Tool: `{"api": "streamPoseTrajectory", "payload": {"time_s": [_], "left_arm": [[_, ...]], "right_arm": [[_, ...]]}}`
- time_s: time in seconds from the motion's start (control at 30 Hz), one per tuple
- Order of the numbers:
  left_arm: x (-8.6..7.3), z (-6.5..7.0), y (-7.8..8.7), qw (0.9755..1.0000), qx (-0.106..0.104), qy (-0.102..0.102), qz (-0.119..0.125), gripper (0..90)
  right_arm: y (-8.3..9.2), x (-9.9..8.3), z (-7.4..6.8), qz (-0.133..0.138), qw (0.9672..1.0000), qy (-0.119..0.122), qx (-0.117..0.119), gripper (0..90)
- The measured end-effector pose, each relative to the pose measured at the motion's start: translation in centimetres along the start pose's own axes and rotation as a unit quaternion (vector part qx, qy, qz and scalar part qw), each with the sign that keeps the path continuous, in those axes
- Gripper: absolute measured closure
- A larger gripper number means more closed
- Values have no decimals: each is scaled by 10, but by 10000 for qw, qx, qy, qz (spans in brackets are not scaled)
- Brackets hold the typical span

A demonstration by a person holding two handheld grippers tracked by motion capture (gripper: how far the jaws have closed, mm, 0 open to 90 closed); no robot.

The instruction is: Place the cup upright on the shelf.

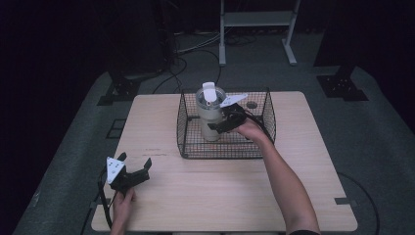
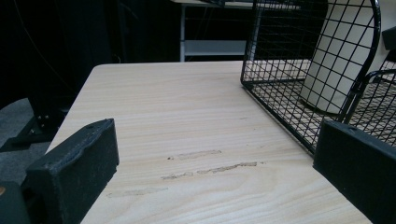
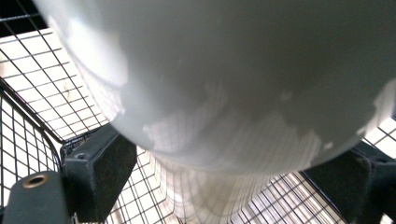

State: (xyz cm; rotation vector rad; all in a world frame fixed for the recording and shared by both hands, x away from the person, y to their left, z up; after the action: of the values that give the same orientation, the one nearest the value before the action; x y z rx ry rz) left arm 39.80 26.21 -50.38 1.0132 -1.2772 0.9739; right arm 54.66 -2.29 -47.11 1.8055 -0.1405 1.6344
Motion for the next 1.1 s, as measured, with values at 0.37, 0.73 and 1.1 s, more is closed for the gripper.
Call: {"api": "streamPoseTrajectory", "payload": {"time_s": [0.37,0.73,1.1], "left_arm": [[0,1,0,10000,-14,-29,-1,0],[0,1,0,10000,-14,-33,-3,0],[0,1,1,10000,-12,-28,-9,0]], "right_arm": [[12,-1,0,-135,9997,-186,-43,136],[30,5,0,-193,9985,-482,-149,134],[49,11,0,-221,9979,-521,-327,132]]}}
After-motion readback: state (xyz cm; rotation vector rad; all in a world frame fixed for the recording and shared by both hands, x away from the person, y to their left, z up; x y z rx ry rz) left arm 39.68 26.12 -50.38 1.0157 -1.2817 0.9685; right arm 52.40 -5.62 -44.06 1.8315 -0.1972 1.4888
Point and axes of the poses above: each handheld gripper's, and its own axes: y roughly backward along the jaws, x roughly out of its top, z roughly to its right, the point moved 10 cm from there along -y, roughly forward along the jaws, and after that the axes turned 9 degrees about z, right-handed, at the moved point
